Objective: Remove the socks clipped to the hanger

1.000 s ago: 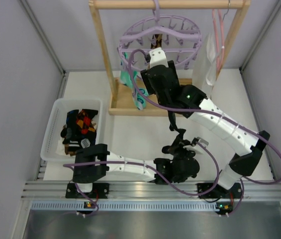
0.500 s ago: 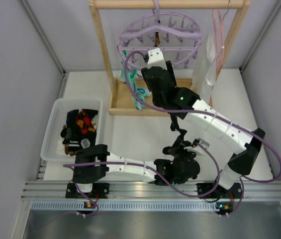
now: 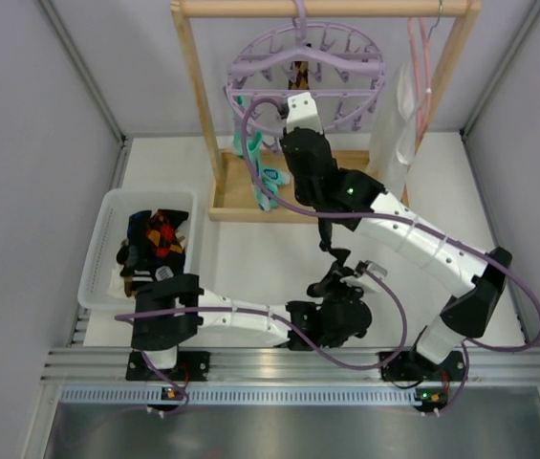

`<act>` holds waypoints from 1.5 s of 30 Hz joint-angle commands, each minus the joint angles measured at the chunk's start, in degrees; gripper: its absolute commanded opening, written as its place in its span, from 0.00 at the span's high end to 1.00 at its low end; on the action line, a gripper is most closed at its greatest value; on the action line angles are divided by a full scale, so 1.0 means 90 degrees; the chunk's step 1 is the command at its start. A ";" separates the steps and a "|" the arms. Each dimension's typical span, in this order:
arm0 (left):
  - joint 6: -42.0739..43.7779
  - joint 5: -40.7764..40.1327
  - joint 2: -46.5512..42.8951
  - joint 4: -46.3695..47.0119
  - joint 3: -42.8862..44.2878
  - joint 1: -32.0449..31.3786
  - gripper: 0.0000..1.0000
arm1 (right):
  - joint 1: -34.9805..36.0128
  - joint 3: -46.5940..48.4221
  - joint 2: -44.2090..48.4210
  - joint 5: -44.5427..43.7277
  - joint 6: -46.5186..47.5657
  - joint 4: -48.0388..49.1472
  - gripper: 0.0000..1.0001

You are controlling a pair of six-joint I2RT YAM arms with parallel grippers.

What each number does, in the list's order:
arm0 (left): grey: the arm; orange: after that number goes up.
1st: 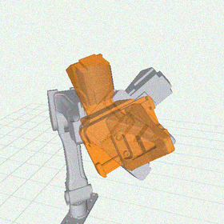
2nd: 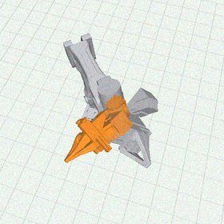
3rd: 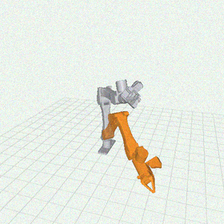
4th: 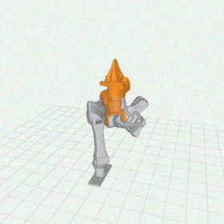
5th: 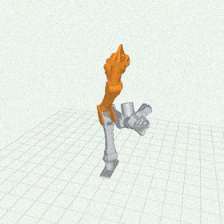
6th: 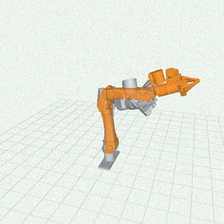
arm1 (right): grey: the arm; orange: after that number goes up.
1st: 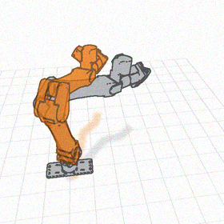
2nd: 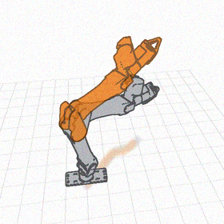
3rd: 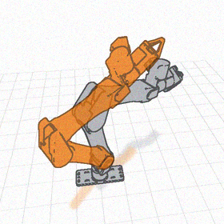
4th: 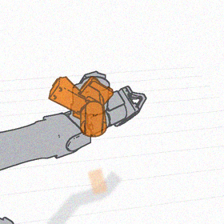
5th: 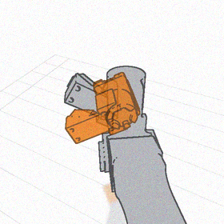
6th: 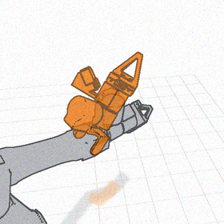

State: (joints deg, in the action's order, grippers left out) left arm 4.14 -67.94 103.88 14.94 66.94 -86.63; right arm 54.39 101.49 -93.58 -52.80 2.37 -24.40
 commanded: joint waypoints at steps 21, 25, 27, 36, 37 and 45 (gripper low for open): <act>-0.2648 0.0645 -0.3212 -0.1631 -0.2388 0.1334 1.00 | -0.1346 -0.0623 0.1101 0.2282 -0.1249 0.0612 1.00; -0.2881 0.1141 -0.2959 -0.1631 -0.2496 0.1344 1.00 | -0.1512 -0.0769 0.1228 0.2516 -0.1610 0.0797 0.98; -0.3096 0.1435 -0.2695 -0.1621 -0.2506 0.1325 1.00 | -0.1532 -0.0750 0.1248 0.2575 -0.1748 0.0895 0.97; -0.3448 0.1846 -0.2186 -0.1611 -0.2213 0.1032 1.00 | -0.1658 -0.0691 0.1208 0.2643 -0.1933 0.0944 1.00; -0.3497 0.1740 -0.2273 -0.1630 -0.2232 0.1032 1.00 | -0.1678 -0.0710 0.1208 0.2673 -0.1933 0.0934 1.00; -0.4376 0.0811 -0.3776 -0.3776 -0.1998 0.1236 1.00 | -0.1824 -0.1295 0.1530 0.3190 -0.1689 0.0925 0.73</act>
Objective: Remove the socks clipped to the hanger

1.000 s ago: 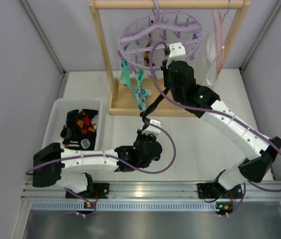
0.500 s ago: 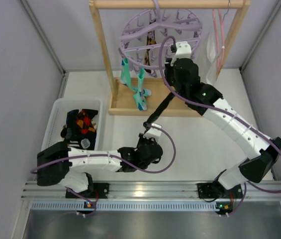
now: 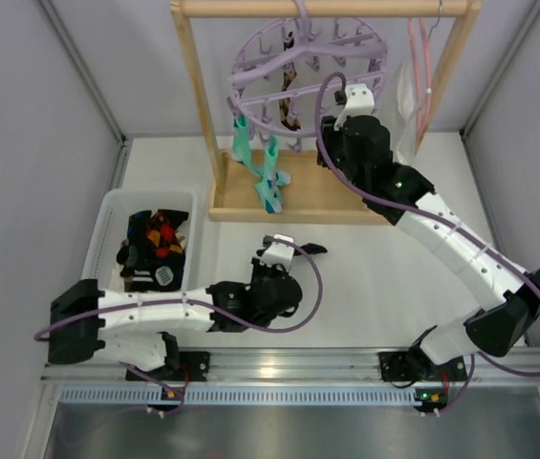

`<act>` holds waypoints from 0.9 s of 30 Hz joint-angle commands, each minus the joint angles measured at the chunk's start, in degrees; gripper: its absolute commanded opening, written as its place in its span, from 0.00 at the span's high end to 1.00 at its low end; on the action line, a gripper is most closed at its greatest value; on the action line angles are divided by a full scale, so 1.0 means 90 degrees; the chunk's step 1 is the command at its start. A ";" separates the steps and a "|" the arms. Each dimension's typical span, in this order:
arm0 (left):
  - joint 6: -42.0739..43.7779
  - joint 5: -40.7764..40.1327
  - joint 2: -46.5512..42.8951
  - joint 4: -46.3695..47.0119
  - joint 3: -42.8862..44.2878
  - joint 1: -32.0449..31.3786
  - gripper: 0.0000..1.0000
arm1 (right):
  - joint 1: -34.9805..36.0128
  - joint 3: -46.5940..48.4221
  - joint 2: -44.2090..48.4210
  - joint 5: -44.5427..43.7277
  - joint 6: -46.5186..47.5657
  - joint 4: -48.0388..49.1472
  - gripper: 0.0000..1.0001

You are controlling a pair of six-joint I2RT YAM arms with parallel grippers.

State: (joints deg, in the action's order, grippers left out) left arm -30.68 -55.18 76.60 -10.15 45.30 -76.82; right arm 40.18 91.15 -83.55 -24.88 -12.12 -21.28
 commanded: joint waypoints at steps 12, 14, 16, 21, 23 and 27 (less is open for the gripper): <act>-0.0655 -0.0080 -0.2524 -0.2826 0.1439 0.2625 1.00 | -0.0373 -0.1571 0.1733 0.0577 -0.0196 0.0675 0.26; -0.0430 -0.0158 -0.2651 -0.2914 0.1675 0.2724 1.00 | -0.0373 -0.1836 0.2103 0.0674 -0.0274 0.0655 0.19; -0.0236 -0.0323 -0.2622 -0.3022 0.2143 0.2793 1.00 | -0.0363 -0.2226 0.2339 0.0733 -0.0333 0.0607 0.13; 0.0107 -0.0735 -0.2349 -0.3306 0.3022 0.3278 1.00 | -0.0373 -0.3270 0.3266 0.0841 -0.0450 0.0567 0.05; 0.0254 -0.0143 -0.2193 -0.3306 0.3179 0.3777 1.00 | -0.0363 -0.3506 0.3636 0.0831 -0.0470 0.0519 0.03; 0.0371 0.1762 -0.1803 -0.3296 0.3511 0.5842 1.00 | -0.0373 -0.3955 0.4155 0.0695 -0.0441 0.0431 0.02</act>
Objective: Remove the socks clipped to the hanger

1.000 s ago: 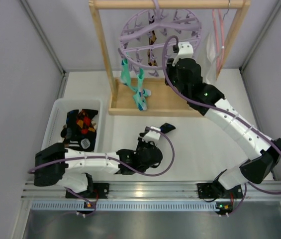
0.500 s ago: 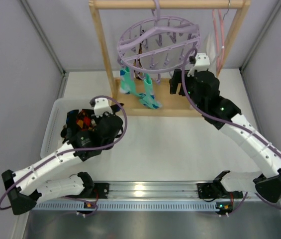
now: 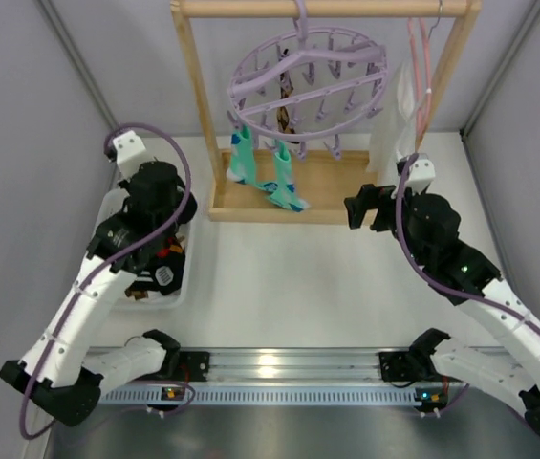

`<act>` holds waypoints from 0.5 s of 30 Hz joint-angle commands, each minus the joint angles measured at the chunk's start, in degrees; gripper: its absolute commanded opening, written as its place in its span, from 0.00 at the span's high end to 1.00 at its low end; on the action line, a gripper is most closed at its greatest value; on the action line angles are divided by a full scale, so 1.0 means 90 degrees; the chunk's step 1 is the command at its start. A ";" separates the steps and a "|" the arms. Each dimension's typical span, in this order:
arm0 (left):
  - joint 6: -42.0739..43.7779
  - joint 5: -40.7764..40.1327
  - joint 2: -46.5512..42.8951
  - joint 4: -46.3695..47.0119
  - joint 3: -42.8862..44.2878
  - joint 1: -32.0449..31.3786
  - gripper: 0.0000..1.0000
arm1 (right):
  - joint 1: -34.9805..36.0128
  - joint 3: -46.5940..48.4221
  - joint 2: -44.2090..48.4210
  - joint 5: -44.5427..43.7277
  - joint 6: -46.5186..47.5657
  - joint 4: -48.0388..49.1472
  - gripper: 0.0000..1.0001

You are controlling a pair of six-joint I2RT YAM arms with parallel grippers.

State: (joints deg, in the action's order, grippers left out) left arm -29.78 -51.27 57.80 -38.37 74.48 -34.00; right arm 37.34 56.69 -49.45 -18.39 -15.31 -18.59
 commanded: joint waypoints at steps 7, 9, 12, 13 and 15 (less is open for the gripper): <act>0.0018 0.4268 0.1232 0.0053 -0.0120 0.3727 1.00 | -0.0067 -0.0361 0.0817 0.0119 0.0012 0.0083 0.02; 0.0047 0.4640 0.1603 0.0142 -0.0218 0.4302 1.00 | -0.0067 -0.0497 0.0895 0.0256 0.0022 0.0209 0.02; -0.0011 0.5061 0.2102 0.0415 -0.0287 0.4481 1.00 | -0.0067 -0.0683 0.0905 0.0442 0.0002 0.0327 0.02; -0.0118 0.5245 0.2306 0.0493 -0.0306 0.4500 1.00 | -0.0067 -0.0732 0.0895 0.0481 0.0002 0.0395 0.02; -0.0371 0.5208 0.2502 0.0649 -0.0394 0.4568 1.00 | -0.0067 -0.0878 0.0866 0.0608 -0.0008 0.0464 0.02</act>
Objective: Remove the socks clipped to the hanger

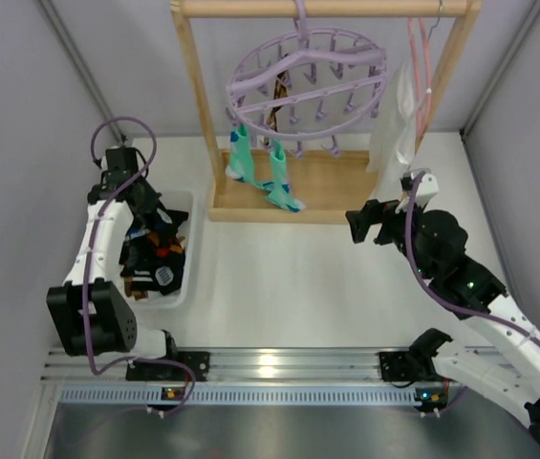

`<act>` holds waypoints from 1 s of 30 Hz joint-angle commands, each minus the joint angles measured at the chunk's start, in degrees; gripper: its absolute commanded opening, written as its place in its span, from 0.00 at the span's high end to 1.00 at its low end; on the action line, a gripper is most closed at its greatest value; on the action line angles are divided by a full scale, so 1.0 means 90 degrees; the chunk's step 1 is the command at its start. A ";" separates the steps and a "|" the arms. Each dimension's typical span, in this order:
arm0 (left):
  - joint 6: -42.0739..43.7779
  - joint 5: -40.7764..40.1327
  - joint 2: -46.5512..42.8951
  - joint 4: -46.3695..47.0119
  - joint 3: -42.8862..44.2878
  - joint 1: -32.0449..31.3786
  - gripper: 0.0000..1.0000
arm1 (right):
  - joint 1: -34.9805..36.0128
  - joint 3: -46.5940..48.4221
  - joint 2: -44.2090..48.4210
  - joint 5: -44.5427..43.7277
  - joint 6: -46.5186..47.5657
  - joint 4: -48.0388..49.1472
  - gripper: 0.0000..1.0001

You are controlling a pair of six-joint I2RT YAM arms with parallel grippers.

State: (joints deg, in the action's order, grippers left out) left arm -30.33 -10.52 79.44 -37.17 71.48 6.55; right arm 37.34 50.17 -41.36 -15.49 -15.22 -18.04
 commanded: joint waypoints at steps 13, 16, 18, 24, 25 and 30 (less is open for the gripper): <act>-0.0440 0.0085 -0.0241 0.0712 -0.0169 0.0230 0.18 | -0.0067 -0.0487 0.0435 0.0481 0.0051 0.0042 0.01; -0.0088 0.0251 -0.0932 0.0702 -0.0052 0.0230 0.02 | -0.0067 -0.0467 0.0514 0.0412 0.0022 -0.0095 0.01; 0.0087 0.0581 -0.1393 0.0702 -0.0052 0.0230 0.02 | -0.0067 -0.0487 0.0553 0.0412 0.0002 -0.0134 0.00; 0.0303 0.1772 -0.2956 0.0712 -0.0384 0.0103 0.02 | -0.0067 -0.0799 0.0758 0.1006 0.0167 0.0265 0.01; 0.0323 0.2287 -0.3093 0.0702 -0.0432 0.0093 0.02 | -0.0067 -0.0867 0.0719 0.1201 0.0303 0.0508 0.01; 0.0361 0.3346 -0.4157 0.0673 -0.0833 0.0083 0.02 | -0.0067 -0.1034 0.0037 0.2101 0.0665 0.1369 0.00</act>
State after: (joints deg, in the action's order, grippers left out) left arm -28.58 10.44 44.60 -31.90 66.26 7.42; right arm 37.34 41.17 -37.54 -2.83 -12.25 -14.15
